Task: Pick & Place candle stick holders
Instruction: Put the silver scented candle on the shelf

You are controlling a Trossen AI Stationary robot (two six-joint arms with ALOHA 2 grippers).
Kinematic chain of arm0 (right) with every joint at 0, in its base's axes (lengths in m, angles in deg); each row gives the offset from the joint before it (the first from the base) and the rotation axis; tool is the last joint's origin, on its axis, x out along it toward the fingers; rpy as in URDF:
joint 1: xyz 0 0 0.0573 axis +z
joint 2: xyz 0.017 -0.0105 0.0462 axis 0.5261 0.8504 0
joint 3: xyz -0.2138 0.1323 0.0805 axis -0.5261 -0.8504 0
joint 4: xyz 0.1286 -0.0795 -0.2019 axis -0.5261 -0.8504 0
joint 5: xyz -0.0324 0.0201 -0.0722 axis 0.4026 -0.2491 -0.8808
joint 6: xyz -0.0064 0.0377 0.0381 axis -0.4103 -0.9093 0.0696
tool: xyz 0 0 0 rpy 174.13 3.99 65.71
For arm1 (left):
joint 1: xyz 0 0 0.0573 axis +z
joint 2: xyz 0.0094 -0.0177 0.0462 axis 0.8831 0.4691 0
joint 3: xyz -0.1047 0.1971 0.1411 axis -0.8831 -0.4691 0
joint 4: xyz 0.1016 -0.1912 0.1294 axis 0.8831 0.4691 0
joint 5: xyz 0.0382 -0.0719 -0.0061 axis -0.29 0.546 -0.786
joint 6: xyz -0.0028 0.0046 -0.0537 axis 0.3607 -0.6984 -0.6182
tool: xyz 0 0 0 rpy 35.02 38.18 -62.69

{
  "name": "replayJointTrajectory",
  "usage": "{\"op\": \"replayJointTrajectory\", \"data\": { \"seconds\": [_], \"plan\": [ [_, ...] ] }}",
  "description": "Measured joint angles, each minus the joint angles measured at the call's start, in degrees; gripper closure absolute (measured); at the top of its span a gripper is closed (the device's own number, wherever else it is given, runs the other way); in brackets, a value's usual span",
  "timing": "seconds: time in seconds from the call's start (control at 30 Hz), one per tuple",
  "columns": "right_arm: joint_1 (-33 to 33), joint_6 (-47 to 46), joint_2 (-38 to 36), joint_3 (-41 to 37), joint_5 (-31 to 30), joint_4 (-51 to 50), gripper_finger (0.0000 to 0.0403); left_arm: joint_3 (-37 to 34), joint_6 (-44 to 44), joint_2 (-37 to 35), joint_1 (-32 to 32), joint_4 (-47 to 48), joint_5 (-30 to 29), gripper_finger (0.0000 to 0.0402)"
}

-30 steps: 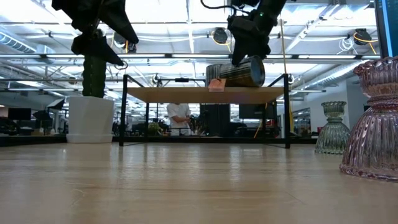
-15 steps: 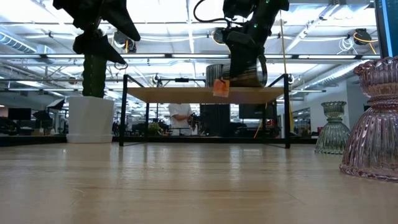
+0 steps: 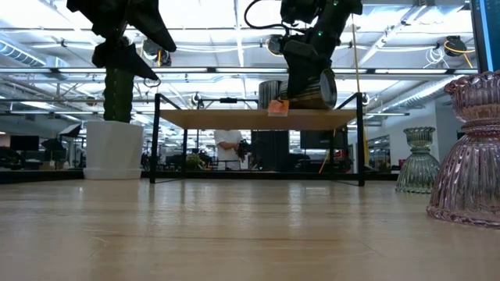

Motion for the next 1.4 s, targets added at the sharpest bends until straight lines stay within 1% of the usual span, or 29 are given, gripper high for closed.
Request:
{"op": "replayJointTrajectory", "data": {
  "seconds": [0.17, 0.5, 0.7, 0.8, 0.93, 1.27, 1.4],
  "plan": [
    [-0.09, -1.07, -0.02, 0.0, -0.05, -0.09, 0.0009, 0.0, 0.04, 0.0, 0.0, 0.01, -0.01, 0.0023],
    [-0.14, -0.84, -0.02, 0.0, -0.04, -0.07, 0.0009, 0.0, -0.04, 0.0, 0.0, 0.02, 0.0, 0.0036],
    [-0.14, -1.17, -0.02, 0.0, -0.07, -0.05, 0.001, 0.0, -0.07, 0.0, 0.0, -0.29, 0.02, 0.0026],
    [-0.14, -1.31, -0.02, 0.0, -0.07, -0.03, 0.0019, 0.0, 0.19, 0.0, 0.0, -1.18, 0.02, 0.002],
    [-0.14, -1.37, -0.04, 0.0, -0.05, 0.05, 0.0045, 0.0, 0.42, 0.0, 0.0, -1.57, 0.03, 0.0019],
    [-0.09, -2.34, -0.04, 0.0, -1.66, 0.14, 0.0046, 0.0, 0.35, 0.0, -0.14, -1.64, 0.04, 0.0036],
    [-0.09, -1.77, -0.04, -0.02, -1.65, 1.69, 0.0046, 0.0, 0.23, 0.0, -0.6, -1.68, 0.03, 0.0034]
  ]
}}
